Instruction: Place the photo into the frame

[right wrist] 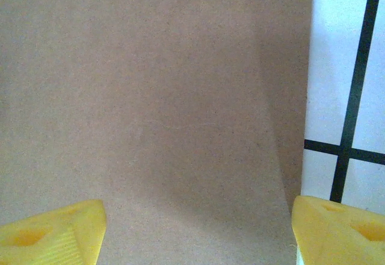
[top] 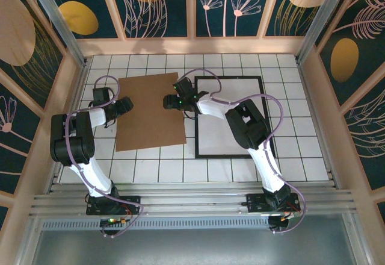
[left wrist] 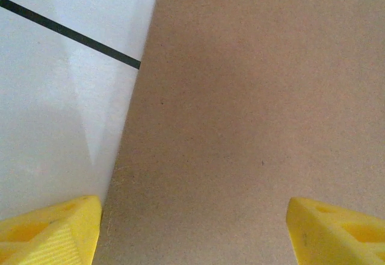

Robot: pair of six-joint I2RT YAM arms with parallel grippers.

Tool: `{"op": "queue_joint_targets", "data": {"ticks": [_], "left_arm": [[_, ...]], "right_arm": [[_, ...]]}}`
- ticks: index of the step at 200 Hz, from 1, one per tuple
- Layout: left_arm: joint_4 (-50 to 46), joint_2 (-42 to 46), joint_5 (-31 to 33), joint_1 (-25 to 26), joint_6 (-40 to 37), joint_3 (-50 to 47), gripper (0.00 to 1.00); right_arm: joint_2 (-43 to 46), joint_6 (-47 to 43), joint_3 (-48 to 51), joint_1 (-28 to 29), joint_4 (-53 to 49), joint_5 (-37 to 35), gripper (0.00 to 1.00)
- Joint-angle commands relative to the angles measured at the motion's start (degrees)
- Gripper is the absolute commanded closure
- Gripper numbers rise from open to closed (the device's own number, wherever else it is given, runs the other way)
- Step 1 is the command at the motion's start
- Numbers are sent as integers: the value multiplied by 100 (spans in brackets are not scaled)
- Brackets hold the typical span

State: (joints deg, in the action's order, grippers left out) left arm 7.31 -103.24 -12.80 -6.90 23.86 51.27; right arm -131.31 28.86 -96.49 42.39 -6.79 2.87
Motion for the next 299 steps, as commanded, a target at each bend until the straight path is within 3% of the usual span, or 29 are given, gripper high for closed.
{"op": "queue_joint_targets", "data": {"ticks": [1,90,163,225,257,299], "left_arm": [[-33,-108,-195,162,127,-99,20],[-143,-106,23,163,155,-38,18],[-148,-105,14,167,163,-45,18],[-118,-135,-64,162,172,-64,18],[61,-136,-411,161,288,-168,18],[586,146,-1102,165,753,-485,20]], "right_arm": [[178,-88,-5,24,-25,141,19],[606,-424,41,36,-332,-69,19],[61,-445,-199,41,-583,-270,20],[-229,-296,-244,59,-490,89,22],[-185,-149,-133,59,-102,692,22],[-87,36,-45,-3,144,916,23]]}}
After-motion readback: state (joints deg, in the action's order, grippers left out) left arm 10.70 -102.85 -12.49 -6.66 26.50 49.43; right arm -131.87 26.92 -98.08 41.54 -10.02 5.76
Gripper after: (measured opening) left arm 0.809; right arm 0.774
